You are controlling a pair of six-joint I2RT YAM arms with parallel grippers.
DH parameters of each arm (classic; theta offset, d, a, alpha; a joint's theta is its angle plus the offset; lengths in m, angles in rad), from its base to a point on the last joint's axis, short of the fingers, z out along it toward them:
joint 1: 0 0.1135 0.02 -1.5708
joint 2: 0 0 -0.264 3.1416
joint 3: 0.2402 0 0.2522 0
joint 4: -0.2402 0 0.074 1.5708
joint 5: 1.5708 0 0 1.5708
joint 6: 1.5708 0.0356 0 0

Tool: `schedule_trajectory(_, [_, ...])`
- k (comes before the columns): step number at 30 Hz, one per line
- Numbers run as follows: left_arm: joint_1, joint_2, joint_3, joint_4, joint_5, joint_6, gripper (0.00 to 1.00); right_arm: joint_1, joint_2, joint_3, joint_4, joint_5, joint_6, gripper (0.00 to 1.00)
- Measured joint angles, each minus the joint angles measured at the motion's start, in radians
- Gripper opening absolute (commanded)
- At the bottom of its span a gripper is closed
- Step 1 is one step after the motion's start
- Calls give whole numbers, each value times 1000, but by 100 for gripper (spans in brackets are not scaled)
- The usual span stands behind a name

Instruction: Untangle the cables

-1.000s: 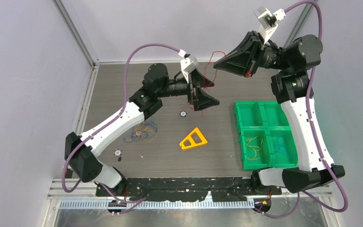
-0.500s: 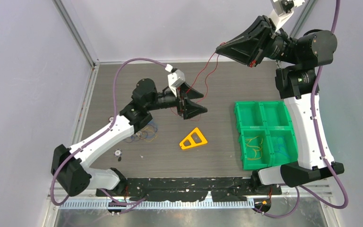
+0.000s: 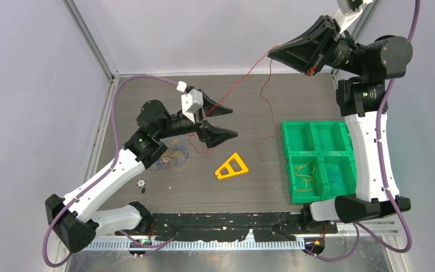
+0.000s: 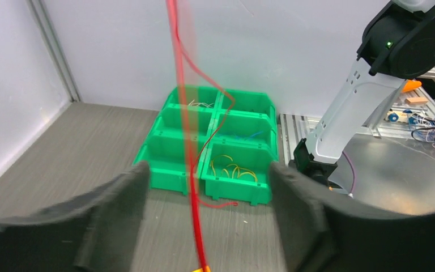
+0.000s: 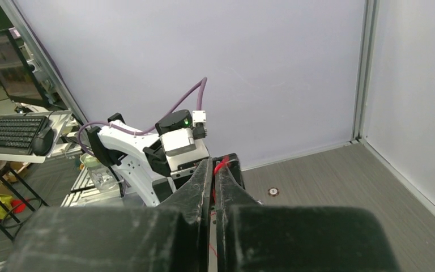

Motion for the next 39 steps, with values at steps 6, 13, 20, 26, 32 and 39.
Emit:
schedule_trajectory(6, [5,9,1,-42,-55,12,100,9,-3,-64,223,8,163,5])
schedule_trajectory(13, [6,81,80,-99,-73,31,100,63,-15,-131,271,-2,198,5])
schedule_trajectory(20, [-2,162,143,-73,-11,-44,100,64,-15,-129,260,0,173,6])
schedule_trajectory(26, [-21,247,188,-53,6,-83,100,71,-14,-103,250,6,171,5])
schedule_trajectory(32, [-32,271,205,-42,-27,-74,87,79,-10,-76,243,21,169,5])
schedule_trajectory(39, [-55,267,200,-7,94,-72,72,81,6,-18,243,38,169,5])
